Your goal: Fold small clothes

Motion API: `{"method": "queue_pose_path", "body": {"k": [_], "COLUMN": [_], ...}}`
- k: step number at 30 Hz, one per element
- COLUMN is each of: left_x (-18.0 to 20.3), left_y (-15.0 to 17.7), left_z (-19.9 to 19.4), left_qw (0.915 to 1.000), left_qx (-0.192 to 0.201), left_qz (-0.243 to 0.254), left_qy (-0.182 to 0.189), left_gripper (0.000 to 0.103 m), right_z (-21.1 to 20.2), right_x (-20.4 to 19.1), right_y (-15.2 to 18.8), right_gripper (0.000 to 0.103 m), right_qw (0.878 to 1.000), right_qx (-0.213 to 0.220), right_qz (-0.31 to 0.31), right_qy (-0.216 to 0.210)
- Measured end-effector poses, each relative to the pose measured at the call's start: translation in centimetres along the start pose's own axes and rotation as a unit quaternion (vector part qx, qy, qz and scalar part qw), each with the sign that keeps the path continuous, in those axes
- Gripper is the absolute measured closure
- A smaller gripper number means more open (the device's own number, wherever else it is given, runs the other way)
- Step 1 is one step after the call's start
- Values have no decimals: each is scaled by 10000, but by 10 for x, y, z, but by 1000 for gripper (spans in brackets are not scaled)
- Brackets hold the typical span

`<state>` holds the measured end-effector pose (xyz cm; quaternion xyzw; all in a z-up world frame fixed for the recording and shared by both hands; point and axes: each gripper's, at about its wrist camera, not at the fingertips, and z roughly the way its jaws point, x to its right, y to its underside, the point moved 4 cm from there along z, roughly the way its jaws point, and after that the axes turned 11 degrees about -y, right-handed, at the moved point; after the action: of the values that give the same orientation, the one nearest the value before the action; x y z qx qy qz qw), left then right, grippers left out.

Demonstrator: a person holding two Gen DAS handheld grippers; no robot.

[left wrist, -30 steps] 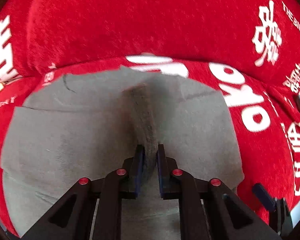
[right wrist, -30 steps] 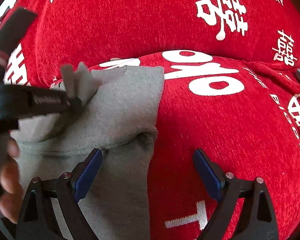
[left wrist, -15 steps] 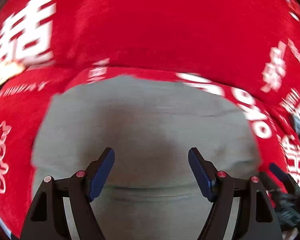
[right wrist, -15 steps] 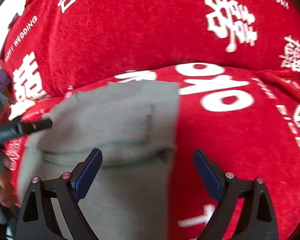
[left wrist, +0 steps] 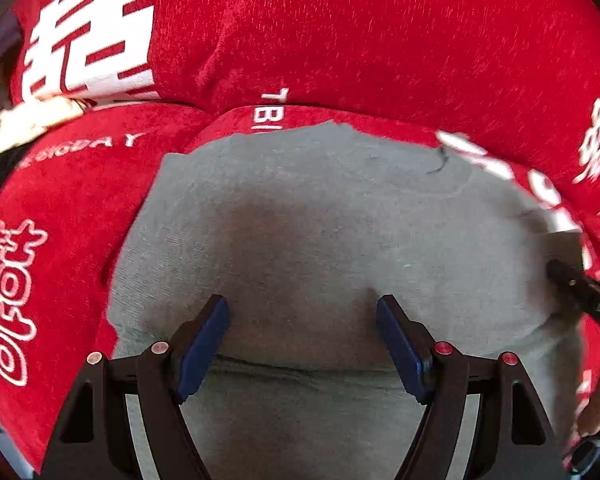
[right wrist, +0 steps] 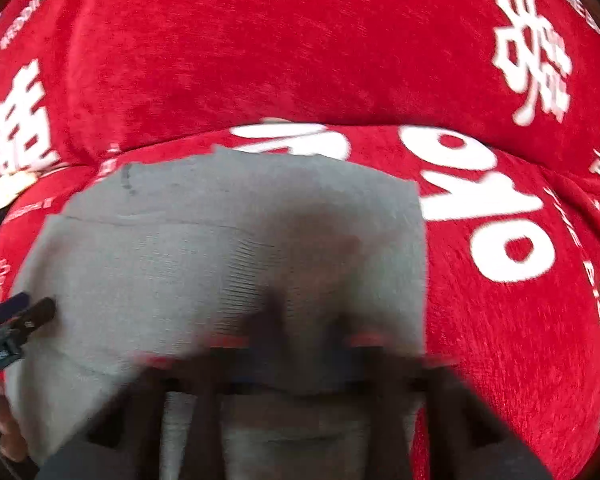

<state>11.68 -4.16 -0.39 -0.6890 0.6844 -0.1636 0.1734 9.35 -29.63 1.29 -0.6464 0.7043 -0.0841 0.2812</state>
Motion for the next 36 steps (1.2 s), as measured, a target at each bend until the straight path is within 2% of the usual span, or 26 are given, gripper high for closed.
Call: {"method": "queue_pose_path", "body": {"k": [1,3,5,7,9,11,12,14,15,16,17,19,21,23,24,26,27,29,31,33,34,35,36], "left_x": [-4,-5,3,13,16,13,10,0,-6,-13,-21,-26,-25,-26,-29,-40,-49,-61,-63,-60,-58,-58,-60], "left_y": [0,1,6,11,12,9,6,-1,-5,-8,-11,-8,-3,5,8,20,29,44,61,70,76,81,85], "left_z": [-2,3,8,9,8,4,2,-4,-4,-2,5,21,24,18,14,-3,-13,-25,-24,-15,-9,-13,-14], "left_qw": [9999,9998,9998,9982,9978,9989,9994,9994,9992,9991,9992,9987,9987,9989,9990,9991,9990,9992,9998,9998,9996,9990,9987], "left_qx": [10,-33,80,185,185,109,109,244,286,266,121,-227,-117,-58,-47,74,167,255,101,-69,-100,134,114], "left_qz": [-106,-168,96,415,482,366,302,127,27,-105,-293,-417,-236,-108,-105,-41,-47,-144,-124,-51,-9,54,62], "left_qy": [103,66,-181,-390,-405,-271,-157,-205,-272,-298,-257,-193,-444,-455,-437,-411,-421,-286,-105,-167,-263,-432,-501], "left_gripper": [26,26,26,17,17,17,17,17,17,17,17,17,17,17,17,17,17,17,17,17,14,10,2], "right_z": [-6,-10,-5,3,9,8,5,-6,-13,-20,-28,-27,-14,2,13,7,4,-14,-27,-18,-11,-11,-19], "right_x": [-1,3,8,13,13,13,14,17,17,14,5,-17,-48,-67,-72,-75,-74,-74,-80,-86,-86,-84,-82], "right_y": [0,5,10,16,18,17,16,17,17,17,16,14,17,27,36,41,44,50,60,72,82,86,93], "right_gripper": [95,95,96,96,96,94,89,57,47,33,30,30,30,30,29,26,26,26,23,23,24,23,22], "right_qw": [9999,9998,9998,9998,9998,9998,9998,9990,9985,9979,9972,9983,9990,9979,9965,9951,9949,9961,9966,9959,9950,9951,9962], "right_qx": [119,178,158,96,51,58,35,93,218,380,564,505,208,-159,-379,-190,-315,-196,-27,-294,-498,-492,-269], "right_qz": [-61,-11,97,169,157,124,155,323,378,391,314,44,-368,-630,-728,-916,-869,-793,-785,-850,-856,-838,-815], "right_qy": [-7,-24,5,62,92,123,137,310,342,353,375,293,125,36,124,326,395,339,235,109,143,157,117]}}
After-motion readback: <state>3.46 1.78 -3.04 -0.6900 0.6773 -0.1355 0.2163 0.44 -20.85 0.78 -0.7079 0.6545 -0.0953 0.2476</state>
